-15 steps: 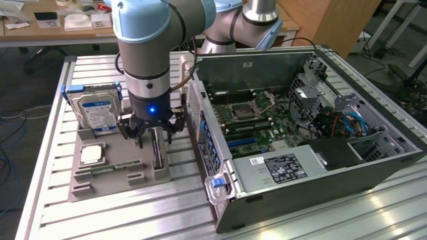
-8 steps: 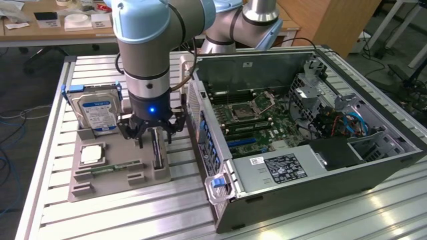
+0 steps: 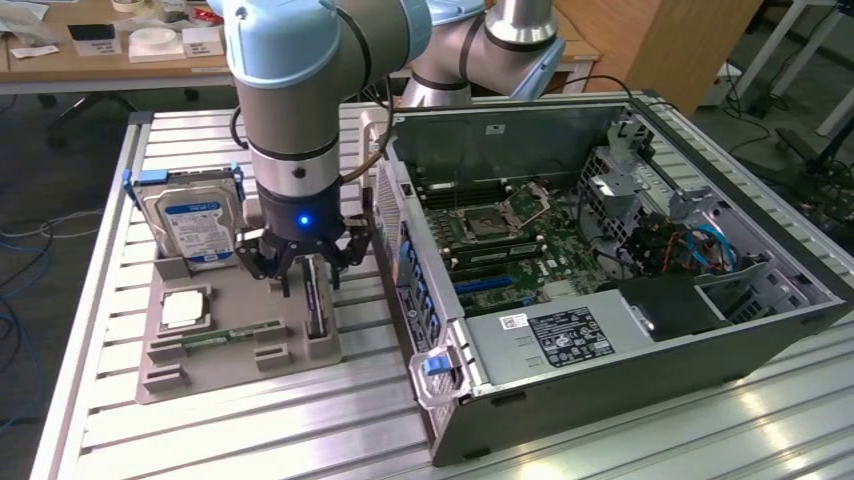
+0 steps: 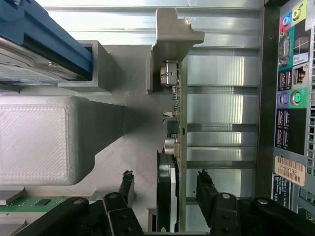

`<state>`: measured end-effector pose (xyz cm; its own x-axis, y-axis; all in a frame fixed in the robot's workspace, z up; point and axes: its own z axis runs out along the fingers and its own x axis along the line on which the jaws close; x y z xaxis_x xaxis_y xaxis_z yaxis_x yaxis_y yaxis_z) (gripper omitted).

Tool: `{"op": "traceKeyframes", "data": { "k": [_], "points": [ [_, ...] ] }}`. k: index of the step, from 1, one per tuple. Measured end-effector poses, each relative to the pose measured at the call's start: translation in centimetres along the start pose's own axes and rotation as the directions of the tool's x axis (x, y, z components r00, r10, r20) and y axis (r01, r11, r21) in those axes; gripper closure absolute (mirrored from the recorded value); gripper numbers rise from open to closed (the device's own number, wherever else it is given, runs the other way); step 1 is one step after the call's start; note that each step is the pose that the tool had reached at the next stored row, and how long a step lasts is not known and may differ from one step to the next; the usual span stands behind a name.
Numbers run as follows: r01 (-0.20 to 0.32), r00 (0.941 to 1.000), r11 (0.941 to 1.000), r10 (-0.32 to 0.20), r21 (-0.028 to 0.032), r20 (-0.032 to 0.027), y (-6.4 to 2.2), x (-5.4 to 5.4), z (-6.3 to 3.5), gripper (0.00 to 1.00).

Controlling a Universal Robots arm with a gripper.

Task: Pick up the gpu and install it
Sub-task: 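Pick up the gpu and move the gpu toward the slot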

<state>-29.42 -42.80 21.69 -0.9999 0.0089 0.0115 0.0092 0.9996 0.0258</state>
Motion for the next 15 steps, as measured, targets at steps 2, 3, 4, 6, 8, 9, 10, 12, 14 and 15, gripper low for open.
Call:
{"op": "traceKeyframes", "data": {
  "k": [2, 3, 4, 6, 8, 9, 10, 12, 14, 15],
  "points": [
    [0.000, 1.0000, 1.0000, 0.000, 0.0000, 0.0001, 0.00, 0.00, 0.00, 0.39],
    [0.000, 1.0000, 1.0000, 0.000, 0.0000, 0.0001, 0.00, 0.00, 0.00, 0.39],
    [0.000, 1.0000, 1.0000, 0.000, -0.0001, 0.0001, 0.00, 0.00, 0.01, 0.46],
    [0.000, 1.0000, 1.0000, 0.000, 0.0000, 0.0001, 0.00, 0.00, 0.01, 0.47],
    [0.000, 1.0000, 1.0000, 0.000, 0.0000, 0.0001, 0.00, 0.00, 0.01, 0.47],
    [0.000, 1.0000, 1.0000, 0.000, -0.0001, 0.0000, 0.00, 0.00, 0.01, 0.54],
    [0.000, 1.0000, 1.0000, 0.000, -0.0001, 0.0001, 0.00, 0.00, 0.01, 0.54],
    [0.000, 1.0000, 1.0000, 0.000, 0.0000, 0.0001, 0.00, 0.00, 0.01, 0.60],
    [0.000, 1.0000, 1.0000, 0.000, -0.0001, 0.0001, 0.00, 0.00, 0.01, 0.62],
    [0.000, 1.0000, 1.0000, 0.000, 0.0000, 0.0001, 0.00, 0.00, 0.01, 0.62]
  ]
}}
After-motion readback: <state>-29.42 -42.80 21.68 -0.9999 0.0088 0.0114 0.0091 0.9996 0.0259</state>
